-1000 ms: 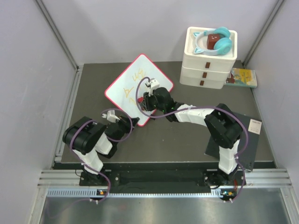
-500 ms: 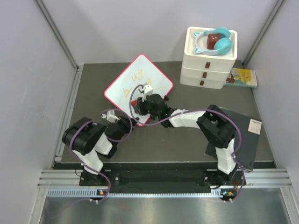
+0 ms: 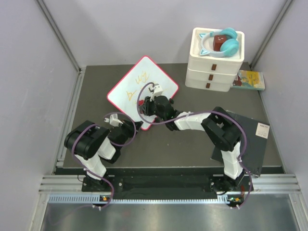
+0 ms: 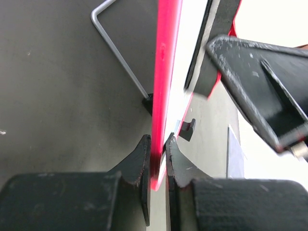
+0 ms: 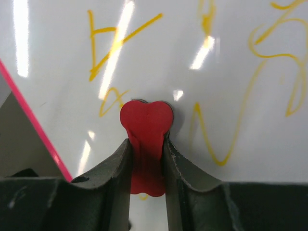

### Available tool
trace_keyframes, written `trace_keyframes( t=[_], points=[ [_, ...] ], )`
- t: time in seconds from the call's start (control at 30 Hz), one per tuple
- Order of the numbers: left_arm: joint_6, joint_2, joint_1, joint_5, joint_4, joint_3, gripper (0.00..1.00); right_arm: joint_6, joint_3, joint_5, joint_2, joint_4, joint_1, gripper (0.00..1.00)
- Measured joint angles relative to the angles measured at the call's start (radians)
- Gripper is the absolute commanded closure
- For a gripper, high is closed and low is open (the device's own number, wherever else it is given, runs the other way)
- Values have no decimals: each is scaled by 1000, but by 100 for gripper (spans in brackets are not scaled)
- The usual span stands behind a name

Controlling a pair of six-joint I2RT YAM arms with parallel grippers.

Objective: Erase the whiteboard

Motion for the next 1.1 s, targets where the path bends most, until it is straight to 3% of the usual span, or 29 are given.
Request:
trace_keyframes(
  t=[0.3, 0.87, 1.1],
  points=[
    [1, 0, 0, 4, 5, 0, 100, 114, -119, -4, -20, 114, -112, 100],
    [3, 0, 0, 0, 0, -3, 100, 123, -156, 44, -31, 145, 48, 100],
    [4, 0, 0, 0, -1, -3, 100, 176, -126, 131, -36, 67, 60, 100]
  ],
)
